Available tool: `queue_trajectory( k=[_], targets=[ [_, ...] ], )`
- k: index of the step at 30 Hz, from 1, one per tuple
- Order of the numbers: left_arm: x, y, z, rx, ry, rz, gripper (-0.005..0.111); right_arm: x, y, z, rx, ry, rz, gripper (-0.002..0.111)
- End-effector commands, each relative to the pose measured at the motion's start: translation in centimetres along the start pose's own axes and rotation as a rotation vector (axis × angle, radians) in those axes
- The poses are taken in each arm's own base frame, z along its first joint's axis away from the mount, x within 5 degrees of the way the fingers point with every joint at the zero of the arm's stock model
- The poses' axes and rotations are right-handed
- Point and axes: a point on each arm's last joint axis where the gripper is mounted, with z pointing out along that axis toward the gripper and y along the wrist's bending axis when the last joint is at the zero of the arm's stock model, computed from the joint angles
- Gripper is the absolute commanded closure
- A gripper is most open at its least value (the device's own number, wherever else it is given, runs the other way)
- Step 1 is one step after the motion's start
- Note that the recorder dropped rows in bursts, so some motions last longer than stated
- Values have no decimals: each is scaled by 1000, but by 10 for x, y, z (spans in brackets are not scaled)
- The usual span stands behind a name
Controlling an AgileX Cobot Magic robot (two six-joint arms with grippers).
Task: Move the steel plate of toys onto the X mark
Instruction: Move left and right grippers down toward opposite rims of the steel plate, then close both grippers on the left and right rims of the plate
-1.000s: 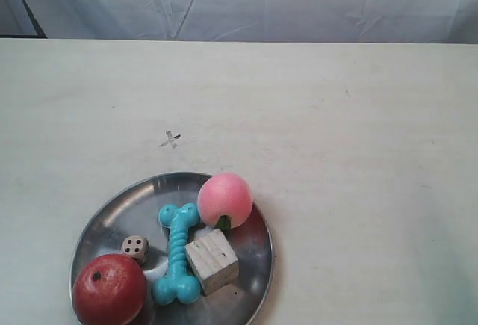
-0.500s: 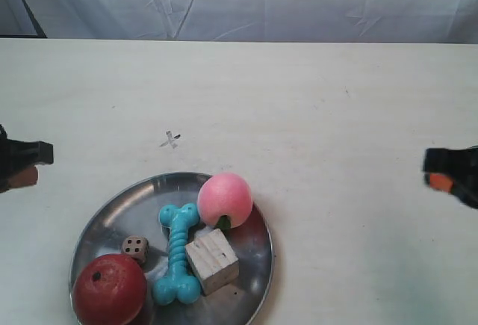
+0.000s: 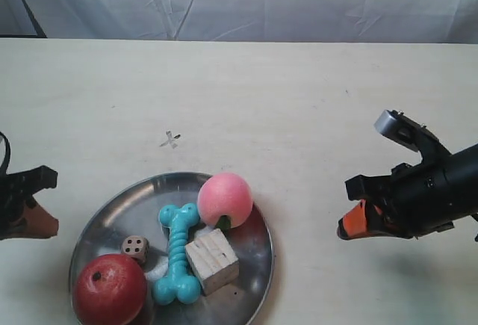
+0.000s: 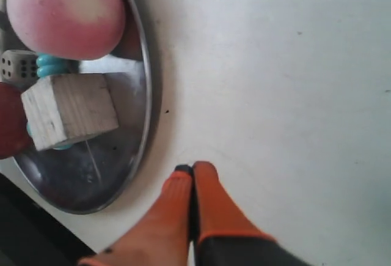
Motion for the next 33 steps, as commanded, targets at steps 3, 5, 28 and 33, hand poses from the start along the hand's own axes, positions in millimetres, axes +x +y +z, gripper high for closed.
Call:
queue_trajectory(
  k=[3,5,28,33],
  targets=[
    [-4,2,13,67,74,26,97,0,3,1,-23,-4,-23,107],
    [-5,1,15,83,77,47,87,0,3,1,-23,-3,-24,102],
    [-4,10,34,99,157,-14,64,7,5,81,27,105,5,70],
    [0,4,39,84,169,27,64,8,10,99,12,71,16,70]
  ],
)
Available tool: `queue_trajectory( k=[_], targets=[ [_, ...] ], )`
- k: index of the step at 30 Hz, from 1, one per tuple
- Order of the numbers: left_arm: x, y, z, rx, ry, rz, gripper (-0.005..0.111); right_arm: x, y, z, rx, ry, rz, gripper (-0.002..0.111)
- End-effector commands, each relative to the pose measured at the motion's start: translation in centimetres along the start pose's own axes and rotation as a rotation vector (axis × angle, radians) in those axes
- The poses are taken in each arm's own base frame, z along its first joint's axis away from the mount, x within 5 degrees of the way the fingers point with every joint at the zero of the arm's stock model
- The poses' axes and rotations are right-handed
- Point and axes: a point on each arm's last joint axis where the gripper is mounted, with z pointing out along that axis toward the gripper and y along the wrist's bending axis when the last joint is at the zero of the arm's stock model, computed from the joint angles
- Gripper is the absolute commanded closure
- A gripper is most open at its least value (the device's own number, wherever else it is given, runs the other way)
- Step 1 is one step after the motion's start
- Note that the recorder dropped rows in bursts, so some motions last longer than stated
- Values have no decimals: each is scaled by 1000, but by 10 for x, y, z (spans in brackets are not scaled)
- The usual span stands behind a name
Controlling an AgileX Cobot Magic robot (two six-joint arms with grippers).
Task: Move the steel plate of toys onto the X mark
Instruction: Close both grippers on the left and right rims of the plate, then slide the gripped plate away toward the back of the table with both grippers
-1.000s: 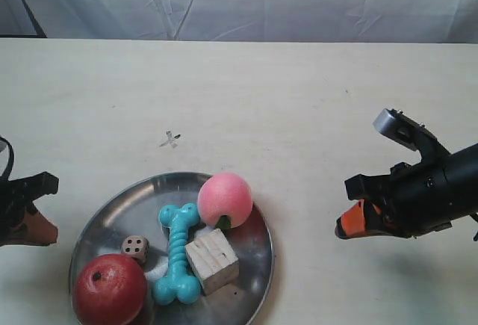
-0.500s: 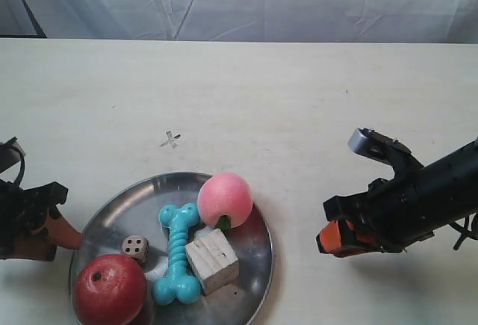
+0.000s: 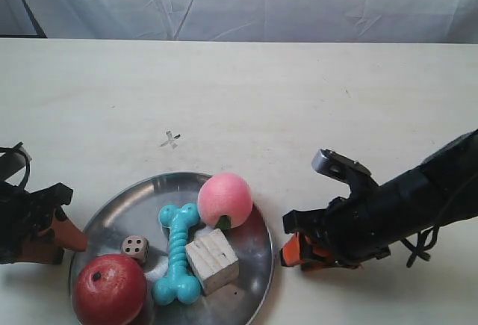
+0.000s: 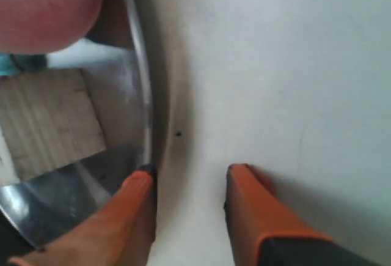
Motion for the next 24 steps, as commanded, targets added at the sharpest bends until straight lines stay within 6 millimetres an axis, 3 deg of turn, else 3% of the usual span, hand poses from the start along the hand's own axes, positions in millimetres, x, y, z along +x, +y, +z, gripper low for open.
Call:
queue_trajectory(
  k=[1,12,17,19,24],
  targets=[
    [3,-6,7,-18,21,46,64,-1,1,16,7,-32,-10,70],
    [3,-9,11,-44,18,74,64,0,18,40,-39,26,-53,73],
    [4,-8,12,-42,31,74,65,4,23,47,-17,39,-79,96],
    [5,-10,13,-43,37,81,73,5,24,48,-14,44,-88,108],
    [6,-14,17,-41,49,99,107,4,24,48,-11,43,-85,109]
  ],
)
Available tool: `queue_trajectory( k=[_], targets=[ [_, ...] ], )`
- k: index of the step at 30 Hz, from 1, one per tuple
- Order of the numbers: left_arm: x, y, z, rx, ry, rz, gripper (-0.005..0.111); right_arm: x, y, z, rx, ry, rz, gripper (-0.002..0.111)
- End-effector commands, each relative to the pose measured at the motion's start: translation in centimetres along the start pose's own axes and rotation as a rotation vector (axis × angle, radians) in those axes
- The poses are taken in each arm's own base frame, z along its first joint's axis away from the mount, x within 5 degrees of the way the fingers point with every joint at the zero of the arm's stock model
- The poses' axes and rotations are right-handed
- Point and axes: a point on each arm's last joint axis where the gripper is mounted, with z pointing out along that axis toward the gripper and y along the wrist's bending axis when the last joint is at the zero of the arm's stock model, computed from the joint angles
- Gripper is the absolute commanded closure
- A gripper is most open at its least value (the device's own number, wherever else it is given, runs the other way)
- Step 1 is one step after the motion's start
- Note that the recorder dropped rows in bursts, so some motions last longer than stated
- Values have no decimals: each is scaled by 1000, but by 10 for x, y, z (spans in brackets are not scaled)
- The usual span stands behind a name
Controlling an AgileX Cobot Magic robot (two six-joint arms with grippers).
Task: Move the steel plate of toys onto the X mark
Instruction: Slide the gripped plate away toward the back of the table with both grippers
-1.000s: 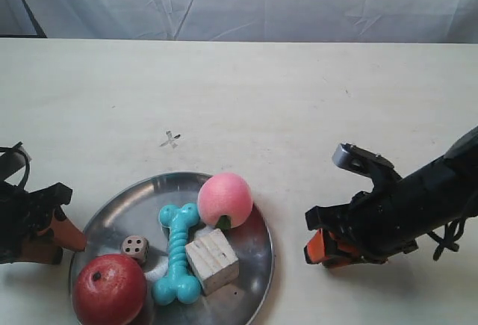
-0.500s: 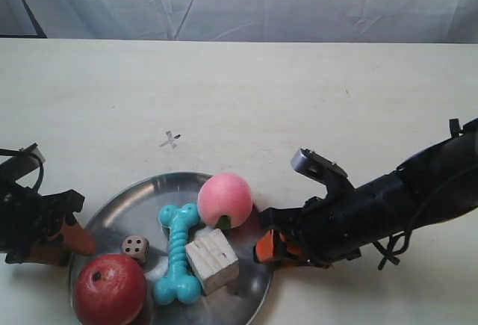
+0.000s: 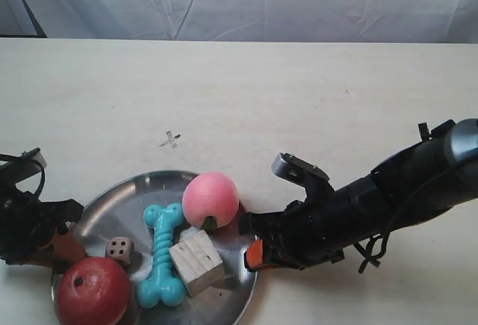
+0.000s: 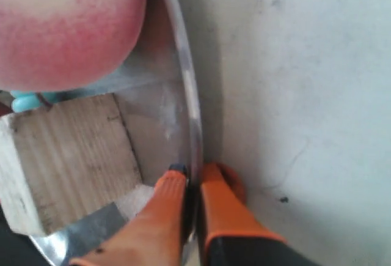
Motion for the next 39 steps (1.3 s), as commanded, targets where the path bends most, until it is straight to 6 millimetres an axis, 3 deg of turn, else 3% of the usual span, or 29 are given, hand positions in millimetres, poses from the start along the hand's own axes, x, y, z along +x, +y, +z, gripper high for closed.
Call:
queue_trajectory(
  k=[1,10,18,22,27,34,39],
  targets=[
    [2,-9,4,45,18,-17,107,7,-6,7,49,45,-65,109],
    [-10,-16,-4,82,9,-14,107,-2,6,2,14,29,-71,109],
    [-42,-22,-24,16,-65,-6,107,-46,33,-5,78,37,-126,109],
    [-69,-28,-33,17,-129,11,107,-70,44,-14,103,-9,-132,109],
    [-108,-28,-34,18,-209,-16,107,-107,43,-17,105,-66,-116,109],
    [-167,-21,-19,49,-252,-20,107,-160,41,9,72,-105,-100,109],
    [-184,-11,-2,46,-220,-29,107,-180,36,29,71,-71,-62,109]
  ],
)
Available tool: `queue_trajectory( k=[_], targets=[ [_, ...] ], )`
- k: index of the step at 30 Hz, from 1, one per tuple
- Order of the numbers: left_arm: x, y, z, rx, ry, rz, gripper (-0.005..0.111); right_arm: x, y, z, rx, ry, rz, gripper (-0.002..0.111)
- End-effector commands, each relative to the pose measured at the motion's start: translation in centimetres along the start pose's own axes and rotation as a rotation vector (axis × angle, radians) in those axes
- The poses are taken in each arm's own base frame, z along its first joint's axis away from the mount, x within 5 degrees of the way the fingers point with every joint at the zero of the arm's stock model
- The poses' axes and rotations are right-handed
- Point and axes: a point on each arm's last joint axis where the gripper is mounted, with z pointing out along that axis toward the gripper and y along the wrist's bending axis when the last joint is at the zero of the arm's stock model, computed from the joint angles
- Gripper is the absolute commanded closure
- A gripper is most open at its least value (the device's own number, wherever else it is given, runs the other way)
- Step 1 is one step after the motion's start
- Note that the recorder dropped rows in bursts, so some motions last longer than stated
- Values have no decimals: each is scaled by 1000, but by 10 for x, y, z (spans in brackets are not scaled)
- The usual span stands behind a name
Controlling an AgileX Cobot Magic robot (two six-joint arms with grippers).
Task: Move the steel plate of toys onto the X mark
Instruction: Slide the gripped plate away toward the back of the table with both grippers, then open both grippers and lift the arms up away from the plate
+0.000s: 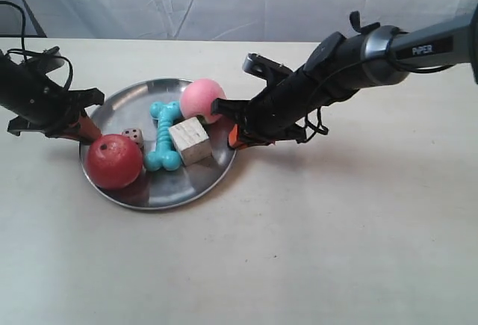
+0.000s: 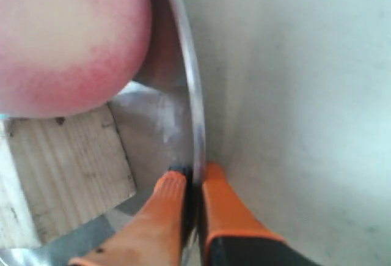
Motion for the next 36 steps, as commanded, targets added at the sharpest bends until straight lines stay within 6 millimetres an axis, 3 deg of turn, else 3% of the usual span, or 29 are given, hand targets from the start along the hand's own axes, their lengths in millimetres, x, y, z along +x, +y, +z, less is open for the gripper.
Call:
queue_trajectory(
  k=[1,8,18,28,32,33,34,36],
  targets=[
    [-7,-8,20,89,34,-106,107,-2,16,16,-50,104,-24,109],
    [-6,-4,26,83,46,-78,103,-2,13,19,-29,125,-50,109],
    [-6,0,23,70,49,-78,72,-1,11,17,7,141,-96,109],
    [-10,6,8,70,14,-106,71,-6,19,3,15,105,-122,109],
    [-10,4,8,72,16,-103,71,-6,18,3,25,107,-115,92],
    [-10,3,9,76,16,-98,71,-6,18,3,25,107,-115,77],
    [-10,2,9,74,18,-95,71,-6,18,3,32,109,-125,69],
    [-9,3,10,69,21,-81,71,-5,13,2,85,118,-103,62]
  ],
)
